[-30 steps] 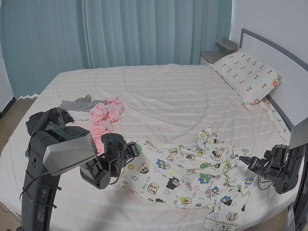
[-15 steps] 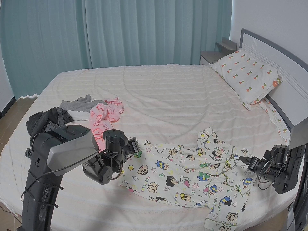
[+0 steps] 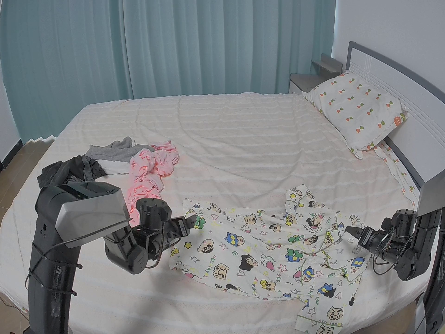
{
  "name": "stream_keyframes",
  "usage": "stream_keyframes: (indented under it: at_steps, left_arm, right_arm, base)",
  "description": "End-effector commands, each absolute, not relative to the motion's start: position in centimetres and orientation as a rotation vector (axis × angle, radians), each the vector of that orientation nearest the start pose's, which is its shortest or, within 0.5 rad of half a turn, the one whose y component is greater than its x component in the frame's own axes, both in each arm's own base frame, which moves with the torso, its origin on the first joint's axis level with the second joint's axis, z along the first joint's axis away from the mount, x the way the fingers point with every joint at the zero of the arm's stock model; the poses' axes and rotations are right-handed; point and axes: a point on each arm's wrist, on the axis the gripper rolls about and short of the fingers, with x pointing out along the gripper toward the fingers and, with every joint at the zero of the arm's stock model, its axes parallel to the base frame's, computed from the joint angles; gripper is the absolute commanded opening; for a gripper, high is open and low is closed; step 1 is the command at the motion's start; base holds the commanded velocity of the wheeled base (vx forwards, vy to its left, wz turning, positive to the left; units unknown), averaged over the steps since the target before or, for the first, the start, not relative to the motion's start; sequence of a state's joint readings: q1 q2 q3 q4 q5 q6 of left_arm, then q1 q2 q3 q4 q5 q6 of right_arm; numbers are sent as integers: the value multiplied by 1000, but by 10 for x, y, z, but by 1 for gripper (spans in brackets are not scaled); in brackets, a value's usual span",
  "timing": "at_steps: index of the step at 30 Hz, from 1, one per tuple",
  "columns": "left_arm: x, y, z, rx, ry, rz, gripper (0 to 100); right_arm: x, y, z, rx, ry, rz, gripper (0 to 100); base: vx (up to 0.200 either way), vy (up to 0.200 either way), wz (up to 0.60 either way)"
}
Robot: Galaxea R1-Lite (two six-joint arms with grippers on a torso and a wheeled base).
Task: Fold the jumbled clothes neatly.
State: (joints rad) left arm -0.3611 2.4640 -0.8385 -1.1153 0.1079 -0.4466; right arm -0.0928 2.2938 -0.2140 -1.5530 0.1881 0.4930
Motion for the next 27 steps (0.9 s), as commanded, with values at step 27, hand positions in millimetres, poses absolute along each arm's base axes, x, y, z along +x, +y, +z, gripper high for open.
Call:
stream_keyframes:
  at_steps: [27]
  left_arm:
    - [267, -106, -71, -112, 670, -581, 100]
  right_arm:
    - [265, -20, -18, 553, 545, -36, 100]
  base:
    - [0, 0, 0]
